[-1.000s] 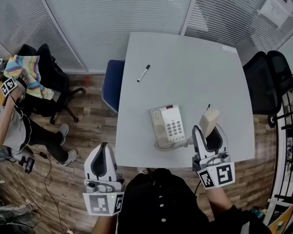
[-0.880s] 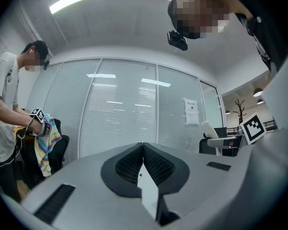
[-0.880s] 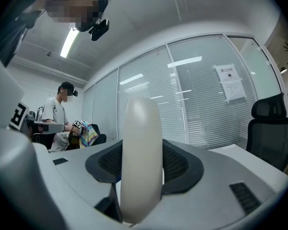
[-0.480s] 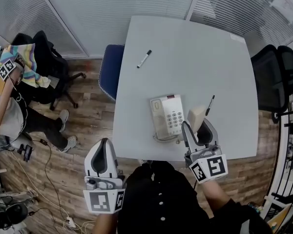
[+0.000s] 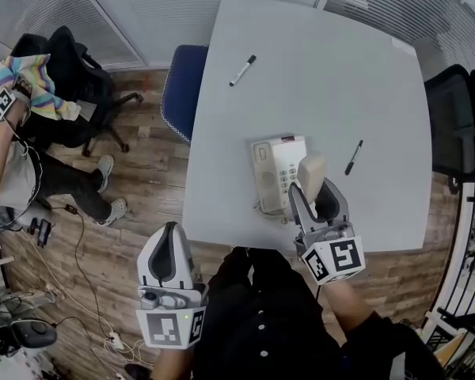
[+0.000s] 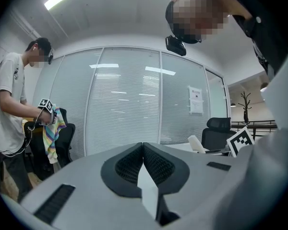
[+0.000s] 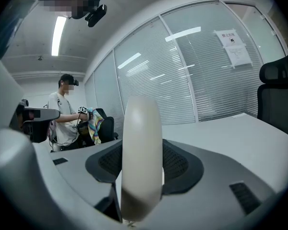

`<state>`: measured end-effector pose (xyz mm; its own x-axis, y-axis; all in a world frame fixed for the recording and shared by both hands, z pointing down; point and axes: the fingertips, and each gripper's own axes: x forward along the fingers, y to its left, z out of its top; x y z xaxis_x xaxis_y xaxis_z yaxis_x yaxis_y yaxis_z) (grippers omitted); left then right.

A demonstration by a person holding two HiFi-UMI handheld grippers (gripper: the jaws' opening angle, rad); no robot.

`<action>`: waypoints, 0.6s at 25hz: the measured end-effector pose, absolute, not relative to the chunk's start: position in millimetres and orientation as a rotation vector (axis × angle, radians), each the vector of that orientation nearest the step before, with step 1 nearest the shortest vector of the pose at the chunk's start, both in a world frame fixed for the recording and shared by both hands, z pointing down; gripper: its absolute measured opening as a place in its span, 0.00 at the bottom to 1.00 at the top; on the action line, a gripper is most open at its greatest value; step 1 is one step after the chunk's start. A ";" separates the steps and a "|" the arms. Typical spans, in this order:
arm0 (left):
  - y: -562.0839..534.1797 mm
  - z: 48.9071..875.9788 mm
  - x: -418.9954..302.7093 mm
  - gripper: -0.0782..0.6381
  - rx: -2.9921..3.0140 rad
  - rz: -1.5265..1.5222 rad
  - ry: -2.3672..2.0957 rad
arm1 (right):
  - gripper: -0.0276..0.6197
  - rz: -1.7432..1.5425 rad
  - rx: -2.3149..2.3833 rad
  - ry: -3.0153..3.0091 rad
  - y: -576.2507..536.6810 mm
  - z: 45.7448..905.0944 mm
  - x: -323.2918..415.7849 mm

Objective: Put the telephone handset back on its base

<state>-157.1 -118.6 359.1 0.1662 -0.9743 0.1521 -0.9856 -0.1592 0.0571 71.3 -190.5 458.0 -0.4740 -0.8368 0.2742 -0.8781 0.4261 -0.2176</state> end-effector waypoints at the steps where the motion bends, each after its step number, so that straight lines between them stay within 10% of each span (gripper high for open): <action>1: -117.9 361.4 -157.4 0.13 2.281 0.127 -1.934 | 0.40 0.511 1.534 -2.542 -191.9 462.3 68.7; 15: -104.9 397.6 -146.3 0.13 2.235 0.182 -1.854 | 0.40 0.668 1.509 -2.445 -203.5 533.5 46.8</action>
